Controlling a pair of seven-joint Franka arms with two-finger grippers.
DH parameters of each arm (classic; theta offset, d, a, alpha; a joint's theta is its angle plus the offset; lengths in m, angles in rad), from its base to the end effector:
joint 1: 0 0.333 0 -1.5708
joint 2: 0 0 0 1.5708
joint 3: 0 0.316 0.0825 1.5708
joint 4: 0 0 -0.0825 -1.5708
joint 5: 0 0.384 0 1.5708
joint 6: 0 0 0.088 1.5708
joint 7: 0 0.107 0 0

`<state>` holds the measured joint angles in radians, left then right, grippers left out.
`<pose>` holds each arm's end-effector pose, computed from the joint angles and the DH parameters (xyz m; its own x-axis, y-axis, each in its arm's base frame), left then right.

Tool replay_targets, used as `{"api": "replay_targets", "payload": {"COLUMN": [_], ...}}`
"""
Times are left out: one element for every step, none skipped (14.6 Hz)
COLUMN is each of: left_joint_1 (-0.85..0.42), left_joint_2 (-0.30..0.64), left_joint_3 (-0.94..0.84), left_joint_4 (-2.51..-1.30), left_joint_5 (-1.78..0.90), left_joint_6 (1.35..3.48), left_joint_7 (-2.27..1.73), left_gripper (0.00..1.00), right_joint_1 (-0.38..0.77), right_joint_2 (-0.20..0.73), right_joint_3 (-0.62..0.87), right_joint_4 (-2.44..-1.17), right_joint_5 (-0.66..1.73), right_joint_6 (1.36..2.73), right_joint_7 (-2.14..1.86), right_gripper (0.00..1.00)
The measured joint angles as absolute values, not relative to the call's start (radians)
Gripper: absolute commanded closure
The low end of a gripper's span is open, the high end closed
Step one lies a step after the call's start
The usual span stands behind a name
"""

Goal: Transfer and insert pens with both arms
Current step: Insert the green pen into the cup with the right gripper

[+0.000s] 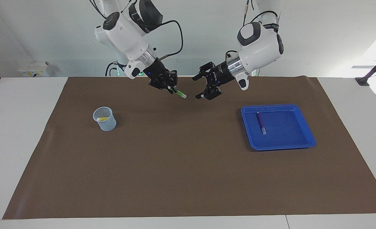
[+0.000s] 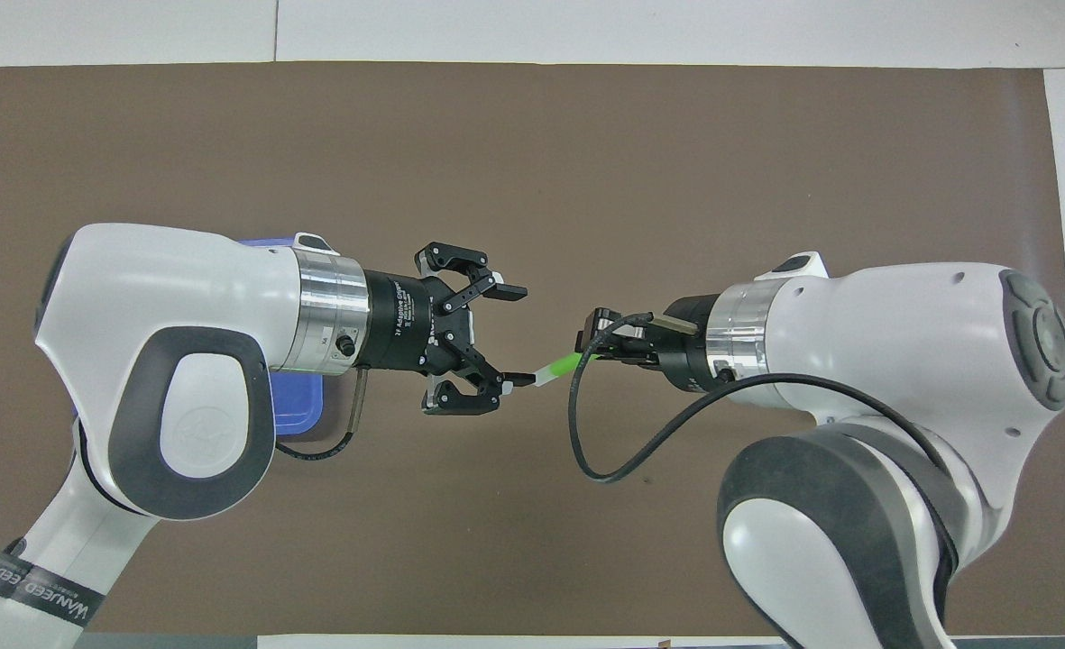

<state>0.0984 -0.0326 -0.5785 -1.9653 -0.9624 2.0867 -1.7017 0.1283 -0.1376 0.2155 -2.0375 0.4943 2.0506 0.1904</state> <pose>0.4874 -0.3033 0.5166 -0.1214 0.6575 -0.7436 0.9898 0.0243 -0.1402 0.4928 0.2086 0.5224 0.9986 -0.0493 0.0194 -0.0361 -0.9002 -0.4340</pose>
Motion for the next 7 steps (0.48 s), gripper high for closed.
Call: {"api": "replay_targets", "payload": {"left_joint_1": [0.117, 0.134, 0.146, 0.152, 0.153, 0.152, 0.152], "left_joint_2": [-0.033, -0.033, -0.033, -0.033, -0.033, -0.033, -0.035], "left_joint_3": [-0.578, -0.577, -0.576, -0.576, -0.576, -0.576, -0.576], "left_joint_4": [-1.967, -1.968, -1.968, -1.968, -1.968, -1.968, -1.968], "left_joint_5": [-0.934, -0.906, -0.878, -0.838, -0.777, -0.698, -0.634], "left_joint_6": [2.066, 2.044, 2.027, 2.014, 2.004, 1.993, 1.976], "left_joint_7": [-1.686, -1.662, -1.632, -1.603, -1.581, -1.566, -1.549], "left_gripper": [0.0, 0.0, 0.0, 0.0, 0.0, 0.0, 0.0], "right_joint_1": [0.092, 0.049, 0.003, -0.044, -0.089, -0.131, -0.169], "right_joint_2": [-0.145, -0.152, -0.156, -0.156, -0.156, -0.156, -0.153], "right_joint_3": [0.213, 0.212, 0.21, 0.208, 0.207, 0.205, 0.204], "right_joint_4": [-2.034, -2.027, -2.02, -2.016, -2.015, -2.015, -2.015], "right_joint_5": [0.452, 0.403, 0.356, 0.32, 0.287, 0.242, 0.196], "right_joint_6": [2.01, 1.978, 1.96, 1.951, 1.946, 1.944, 1.942], "right_joint_7": [0.106, 0.019, -0.067, -0.154, -0.249, -0.351, -0.445], "right_gripper": [1.0, 1.0, 1.0, 1.0, 1.0, 1.0, 1.0]}}
